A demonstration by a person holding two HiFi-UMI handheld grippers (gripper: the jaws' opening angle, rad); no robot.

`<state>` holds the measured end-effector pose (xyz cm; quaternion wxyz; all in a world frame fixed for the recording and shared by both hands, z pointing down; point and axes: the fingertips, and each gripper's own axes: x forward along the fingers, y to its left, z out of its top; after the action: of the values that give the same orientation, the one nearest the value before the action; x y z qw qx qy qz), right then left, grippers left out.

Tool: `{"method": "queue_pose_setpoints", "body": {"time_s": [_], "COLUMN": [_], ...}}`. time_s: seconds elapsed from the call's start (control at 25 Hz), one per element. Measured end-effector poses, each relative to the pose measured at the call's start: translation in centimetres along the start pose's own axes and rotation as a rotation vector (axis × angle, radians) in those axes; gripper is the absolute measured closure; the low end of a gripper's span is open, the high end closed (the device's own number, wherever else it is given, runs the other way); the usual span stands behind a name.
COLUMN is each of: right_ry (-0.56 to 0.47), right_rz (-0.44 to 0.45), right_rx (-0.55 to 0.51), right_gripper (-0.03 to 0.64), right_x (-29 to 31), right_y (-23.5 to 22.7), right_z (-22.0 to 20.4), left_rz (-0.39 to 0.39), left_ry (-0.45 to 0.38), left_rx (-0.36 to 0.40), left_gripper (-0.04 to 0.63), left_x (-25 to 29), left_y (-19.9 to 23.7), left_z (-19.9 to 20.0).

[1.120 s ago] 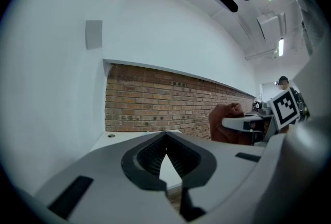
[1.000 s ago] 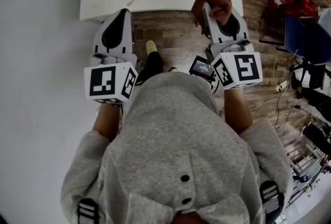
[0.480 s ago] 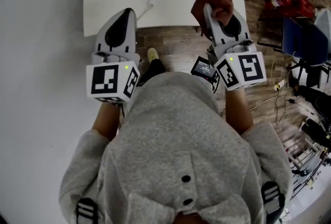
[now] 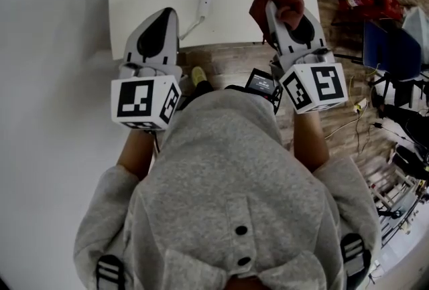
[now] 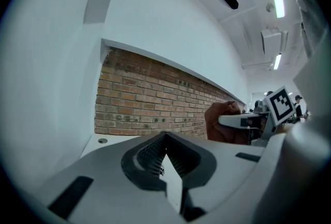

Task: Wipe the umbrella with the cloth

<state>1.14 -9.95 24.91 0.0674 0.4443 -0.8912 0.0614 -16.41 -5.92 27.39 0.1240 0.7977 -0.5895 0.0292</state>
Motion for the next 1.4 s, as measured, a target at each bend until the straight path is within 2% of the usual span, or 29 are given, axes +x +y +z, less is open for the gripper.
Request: {"method": "queue_pose_setpoints", "body": {"time_s": [0.12, 0.48, 1.0, 1.2, 1.4], "right_ry": [0.009, 0.033, -0.002, 0.013, 0.057], "right_rz": [-0.009, -0.012, 0.046, 0.081, 0.117], "right_rx": [-0.012, -0.027, -0.057, -0.048, -0.073], "right_gripper": [0.515, 0.515, 0.515, 0.515, 0.515], "right_x": [0.2, 0.6, 2.5, 5.7, 8.1], "right_y": [0.3, -0.9, -3.2, -5.5, -6.8], "right_z": [0.8, -0.2, -0.9, -0.9, -1.6], "left_rz": [-0.012, -0.026, 0.032, 0.052, 0.067], "left_ry": [-0.001, 0.016, 0.009, 0.039, 0.114], "left_rx": [-0.01, -0.025, -0.023, -0.031, -0.067], "left_gripper": [0.58, 0.58, 0.58, 0.58, 0.58], "left_x": [0.0, 1.4, 3.2, 6.5, 9.0], "left_y": [0.2, -0.3, -0.4, 0.2, 0.6], "left_z": [0.8, -0.5, -1.7, -2.0, -3.9]}}
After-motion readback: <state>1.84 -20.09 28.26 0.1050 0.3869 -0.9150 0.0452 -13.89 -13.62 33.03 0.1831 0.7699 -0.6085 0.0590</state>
